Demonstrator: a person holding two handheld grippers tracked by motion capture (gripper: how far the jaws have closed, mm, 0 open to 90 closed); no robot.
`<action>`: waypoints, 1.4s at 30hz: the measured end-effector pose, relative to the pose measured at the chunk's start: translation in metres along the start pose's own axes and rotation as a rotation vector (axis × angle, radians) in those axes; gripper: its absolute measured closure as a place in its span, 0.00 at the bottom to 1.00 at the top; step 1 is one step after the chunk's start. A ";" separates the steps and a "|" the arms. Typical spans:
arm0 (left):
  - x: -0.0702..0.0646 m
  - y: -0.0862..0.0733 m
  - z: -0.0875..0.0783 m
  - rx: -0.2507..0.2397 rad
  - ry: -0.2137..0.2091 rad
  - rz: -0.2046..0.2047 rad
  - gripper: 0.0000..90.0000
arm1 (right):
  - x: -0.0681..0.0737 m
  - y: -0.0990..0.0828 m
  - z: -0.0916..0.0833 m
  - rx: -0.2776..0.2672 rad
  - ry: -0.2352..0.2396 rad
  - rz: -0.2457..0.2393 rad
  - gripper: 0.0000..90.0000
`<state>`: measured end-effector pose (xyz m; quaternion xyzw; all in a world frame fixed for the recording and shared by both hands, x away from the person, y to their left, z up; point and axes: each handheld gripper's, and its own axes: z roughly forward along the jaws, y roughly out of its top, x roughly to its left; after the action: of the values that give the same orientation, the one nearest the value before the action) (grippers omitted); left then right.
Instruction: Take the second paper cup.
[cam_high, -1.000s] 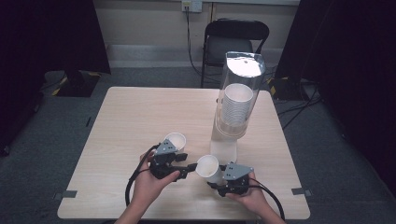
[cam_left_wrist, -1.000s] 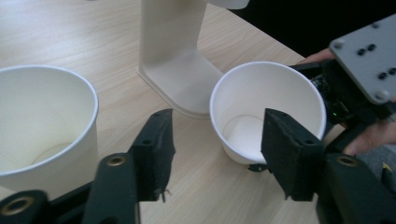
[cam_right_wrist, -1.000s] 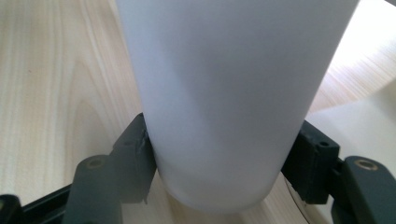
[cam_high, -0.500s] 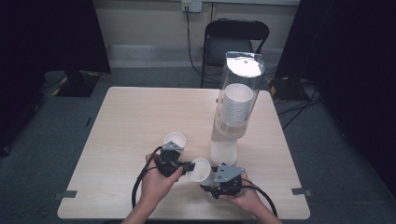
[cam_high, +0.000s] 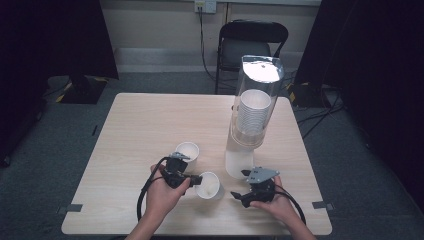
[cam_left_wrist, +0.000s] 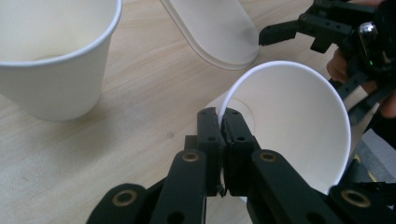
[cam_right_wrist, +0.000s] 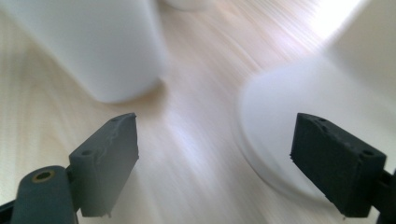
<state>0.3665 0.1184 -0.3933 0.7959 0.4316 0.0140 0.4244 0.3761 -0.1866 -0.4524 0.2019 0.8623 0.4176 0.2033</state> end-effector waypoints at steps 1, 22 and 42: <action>0.000 0.000 0.000 -0.004 0.003 0.001 0.97 | -0.005 -0.003 -0.002 -0.001 -0.016 0.010 0.16; 0.036 -0.056 -0.021 -0.100 0.007 0.254 0.33 | -0.049 -0.033 -0.022 0.083 -0.168 0.168 0.16; 0.059 -0.089 -0.004 -0.045 0.123 0.446 0.13 | -0.053 -0.036 -0.022 0.103 -0.174 0.243 0.14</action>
<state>0.3420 0.1862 -0.4728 0.8595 0.2697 0.1655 0.4014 0.4029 -0.2488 -0.4588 0.3504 0.8310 0.3751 0.2145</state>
